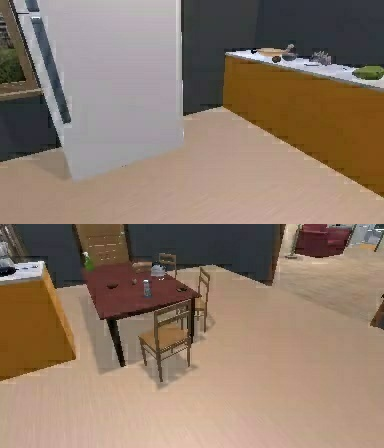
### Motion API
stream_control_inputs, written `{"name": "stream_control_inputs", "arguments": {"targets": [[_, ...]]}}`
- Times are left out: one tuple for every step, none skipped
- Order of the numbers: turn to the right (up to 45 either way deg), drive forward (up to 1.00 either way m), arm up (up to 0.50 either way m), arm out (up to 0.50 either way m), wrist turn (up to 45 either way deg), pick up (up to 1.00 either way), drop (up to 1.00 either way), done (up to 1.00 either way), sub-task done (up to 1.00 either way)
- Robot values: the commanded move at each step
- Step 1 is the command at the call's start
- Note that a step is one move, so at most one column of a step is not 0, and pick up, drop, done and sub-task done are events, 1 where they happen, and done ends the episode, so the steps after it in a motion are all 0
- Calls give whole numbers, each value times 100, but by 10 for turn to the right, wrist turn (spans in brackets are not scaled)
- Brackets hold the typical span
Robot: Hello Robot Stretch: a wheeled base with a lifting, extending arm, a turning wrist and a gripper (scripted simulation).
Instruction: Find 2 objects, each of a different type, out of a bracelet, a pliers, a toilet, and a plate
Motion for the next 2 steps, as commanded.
{"name": "stream_control_inputs", "arguments": {"targets": [[360,0,0,0,0,0,0,0,0],[0,100,0,0,0,0,0,0,0]]}}
